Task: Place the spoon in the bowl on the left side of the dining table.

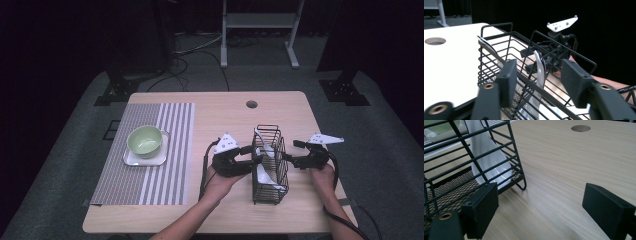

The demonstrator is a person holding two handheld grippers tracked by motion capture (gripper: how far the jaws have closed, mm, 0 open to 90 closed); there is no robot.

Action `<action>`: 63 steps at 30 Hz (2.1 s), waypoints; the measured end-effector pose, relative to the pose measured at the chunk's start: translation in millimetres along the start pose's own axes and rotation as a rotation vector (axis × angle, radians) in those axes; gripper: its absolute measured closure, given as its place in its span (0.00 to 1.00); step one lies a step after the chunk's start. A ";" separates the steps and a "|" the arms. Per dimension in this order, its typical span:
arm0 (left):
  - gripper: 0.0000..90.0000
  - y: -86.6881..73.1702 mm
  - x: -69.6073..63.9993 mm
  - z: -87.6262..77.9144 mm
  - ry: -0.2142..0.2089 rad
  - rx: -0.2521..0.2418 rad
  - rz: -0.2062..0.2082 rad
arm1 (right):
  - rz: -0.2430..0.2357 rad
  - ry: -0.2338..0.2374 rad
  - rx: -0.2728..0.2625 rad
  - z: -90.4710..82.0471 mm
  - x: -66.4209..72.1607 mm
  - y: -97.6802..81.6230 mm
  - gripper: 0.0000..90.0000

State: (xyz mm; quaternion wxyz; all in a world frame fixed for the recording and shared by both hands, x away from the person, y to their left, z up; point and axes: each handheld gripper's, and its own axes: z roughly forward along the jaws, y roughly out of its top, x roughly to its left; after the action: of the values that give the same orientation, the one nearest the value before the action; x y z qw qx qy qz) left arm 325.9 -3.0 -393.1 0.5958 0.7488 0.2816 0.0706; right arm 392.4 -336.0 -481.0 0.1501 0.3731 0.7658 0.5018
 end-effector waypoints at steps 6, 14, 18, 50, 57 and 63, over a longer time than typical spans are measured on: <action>0.70 1.7 -2.5 0.4 0.018 0.001 0.051 | 0.002 0.003 -0.004 -0.2 -0.4 -0.1 0.14; 0.90 0.2 2.4 0.4 -0.031 -0.017 0.005 | 0.001 0.004 -0.003 -0.2 -0.3 -0.1 0.14; 0.93 -2.1 5.4 0.9 -0.065 -0.030 -0.060 | 0.005 0.007 -0.008 -0.7 -0.8 -0.2 0.14; 0.95 10.7 9.2 -9.7 -0.176 -0.160 -0.255 | 0.016 0.003 -0.012 -1.1 -1.7 -0.3 0.14; 0.95 16.8 8.0 -14.3 -0.205 -0.184 -0.272 | 0.017 0.002 -0.013 -1.1 -2.1 -0.4 0.14; 0.95 22.4 6.6 -17.5 -0.220 -0.204 -0.279 | 0.017 0.000 -0.012 -0.9 -2.1 -0.4 0.14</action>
State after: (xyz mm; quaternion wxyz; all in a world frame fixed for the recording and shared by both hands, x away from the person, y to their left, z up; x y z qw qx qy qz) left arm 331.3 12.3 -368.9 0.6999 0.6415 0.3070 -0.0665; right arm 393.1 -338.2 -481.2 0.1481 0.3789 0.7596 0.5075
